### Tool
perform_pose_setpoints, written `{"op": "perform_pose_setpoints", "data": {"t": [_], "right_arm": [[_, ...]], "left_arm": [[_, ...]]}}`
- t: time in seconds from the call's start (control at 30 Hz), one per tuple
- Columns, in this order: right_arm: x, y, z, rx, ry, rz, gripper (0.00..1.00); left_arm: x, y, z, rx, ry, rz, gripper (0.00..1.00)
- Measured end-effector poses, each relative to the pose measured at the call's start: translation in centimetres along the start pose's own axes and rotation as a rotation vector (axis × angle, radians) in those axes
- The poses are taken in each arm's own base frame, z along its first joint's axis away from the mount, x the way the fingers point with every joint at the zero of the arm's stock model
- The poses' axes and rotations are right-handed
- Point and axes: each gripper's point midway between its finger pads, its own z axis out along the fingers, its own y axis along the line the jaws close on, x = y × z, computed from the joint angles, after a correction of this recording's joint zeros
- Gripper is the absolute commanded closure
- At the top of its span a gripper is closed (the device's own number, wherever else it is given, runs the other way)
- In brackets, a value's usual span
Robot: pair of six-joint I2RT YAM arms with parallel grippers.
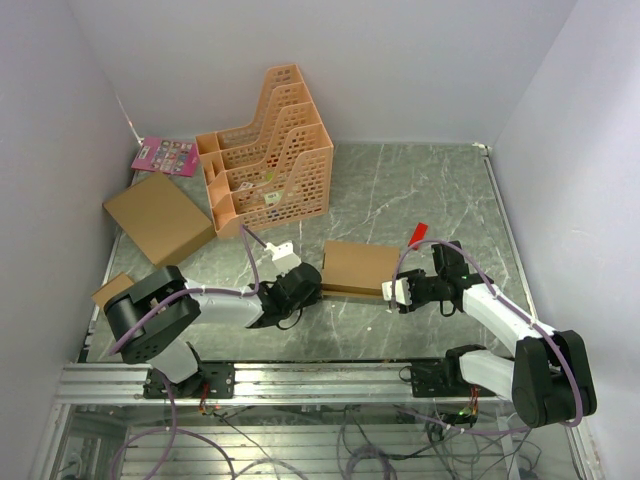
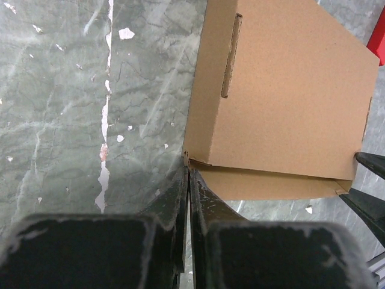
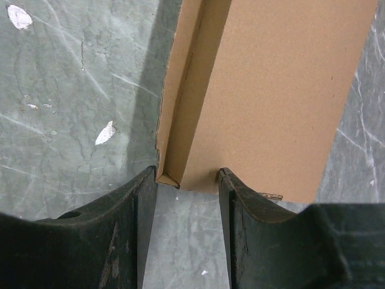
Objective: Fold the paper box
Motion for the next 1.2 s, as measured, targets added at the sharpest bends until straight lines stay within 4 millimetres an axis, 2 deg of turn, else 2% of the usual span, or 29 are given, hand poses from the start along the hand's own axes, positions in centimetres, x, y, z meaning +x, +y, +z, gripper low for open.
{"op": "perform_pose_setpoints", "data": {"t": [0.5,0.9,1.2], "right_arm": [[-0.1,0.0,0.1,-0.001,0.003,0.002,0.56],[-0.1,-0.2,0.3,0.001,0.003,0.005,0.56],[-0.1,-0.1,0.3,0.001,0.002,0.009,0.56]], "left_arm": [[0.3,0.0,-0.2,-0.029,0.019,0.039,0.89],[0.9,-0.3,-0.7,-0.062,0.048,0.089,0.74],[1.1,-0.3,-0.9,-0.061,0.064,0.119,0.73]]}}
